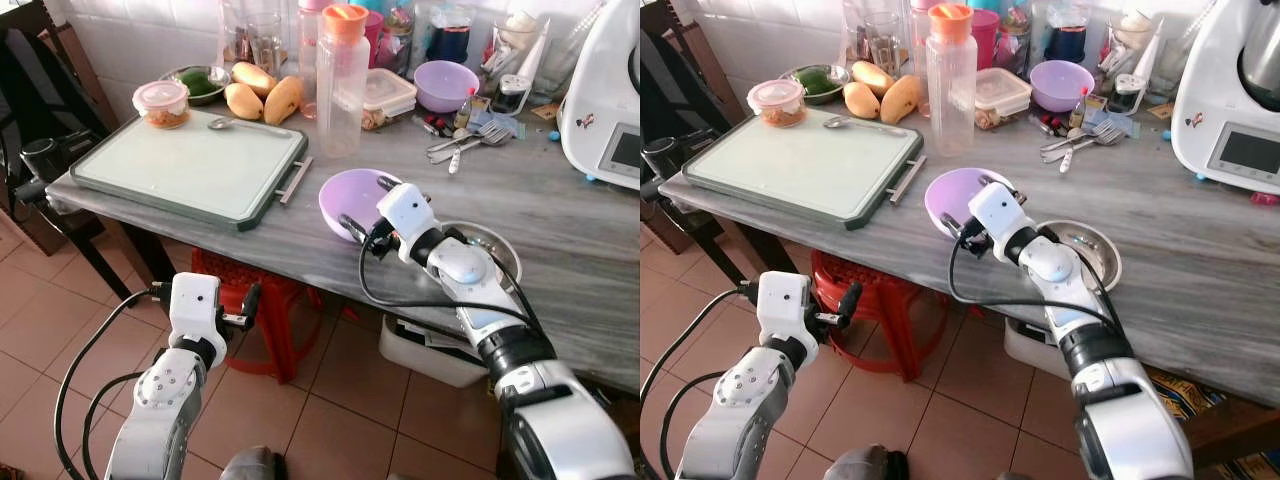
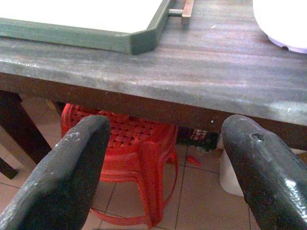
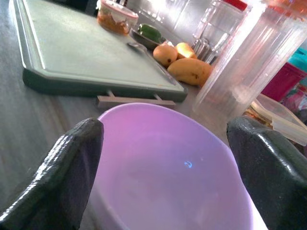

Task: Setting the table

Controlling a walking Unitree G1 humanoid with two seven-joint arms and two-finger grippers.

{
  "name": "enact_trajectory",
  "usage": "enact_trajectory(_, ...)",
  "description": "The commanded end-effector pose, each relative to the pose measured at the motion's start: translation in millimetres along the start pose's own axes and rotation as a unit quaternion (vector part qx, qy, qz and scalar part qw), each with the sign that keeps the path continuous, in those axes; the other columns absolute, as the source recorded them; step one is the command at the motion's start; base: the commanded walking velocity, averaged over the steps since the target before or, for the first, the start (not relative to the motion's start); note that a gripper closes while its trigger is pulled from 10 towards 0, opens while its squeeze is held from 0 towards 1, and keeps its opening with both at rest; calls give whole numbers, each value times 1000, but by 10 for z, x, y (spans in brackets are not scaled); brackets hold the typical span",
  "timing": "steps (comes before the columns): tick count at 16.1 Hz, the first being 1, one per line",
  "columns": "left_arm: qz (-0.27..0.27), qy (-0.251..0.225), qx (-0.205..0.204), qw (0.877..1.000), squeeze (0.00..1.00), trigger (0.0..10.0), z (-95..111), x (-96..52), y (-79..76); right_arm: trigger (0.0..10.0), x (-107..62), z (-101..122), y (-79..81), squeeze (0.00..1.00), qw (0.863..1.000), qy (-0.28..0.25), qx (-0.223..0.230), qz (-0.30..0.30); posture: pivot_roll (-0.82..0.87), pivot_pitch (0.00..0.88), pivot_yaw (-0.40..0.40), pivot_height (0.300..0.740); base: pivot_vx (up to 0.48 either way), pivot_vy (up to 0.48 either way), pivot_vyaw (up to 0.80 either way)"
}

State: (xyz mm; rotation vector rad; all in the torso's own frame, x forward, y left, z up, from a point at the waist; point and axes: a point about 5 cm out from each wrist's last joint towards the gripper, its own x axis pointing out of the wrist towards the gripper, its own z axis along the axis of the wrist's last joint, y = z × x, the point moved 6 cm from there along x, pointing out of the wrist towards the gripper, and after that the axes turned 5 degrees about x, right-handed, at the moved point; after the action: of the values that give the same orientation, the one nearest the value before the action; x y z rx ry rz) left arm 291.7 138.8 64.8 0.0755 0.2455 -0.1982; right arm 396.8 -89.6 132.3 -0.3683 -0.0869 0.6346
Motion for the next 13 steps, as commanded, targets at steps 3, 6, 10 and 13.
enact_trajectory(3, -8, 1, 5, 1000, 0, 10000, 7, 35, -20, 10000, -82, 107, -99, 1000, 999, -19, 13, -41, 12, 0, 24, 740, 0, 0, 0)
enact_trajectory(6, -4, 0, 4, 1000, 0, 10000, 7, 32, -5, 10000, -235, 243, -169, 1000, 994, -44, 8, -95, 9, 0, 20, 740, 0, 0, 0)
enact_trajectory(10, -8, 1, 4, 1000, 0, 10000, -8, 54, -28, 10000, -768, 109, -415, 1000, 964, -25, 14, -265, -11, 0, 22, 740, 0, 0, 0)
enact_trajectory(13, -12, 1, 4, 1000, 0, 10000, -5, 72, -40, 10000, -1062, -259, -539, 1000, 931, 52, 74, -354, -19, 0, 29, 740, 0, 0, 0)
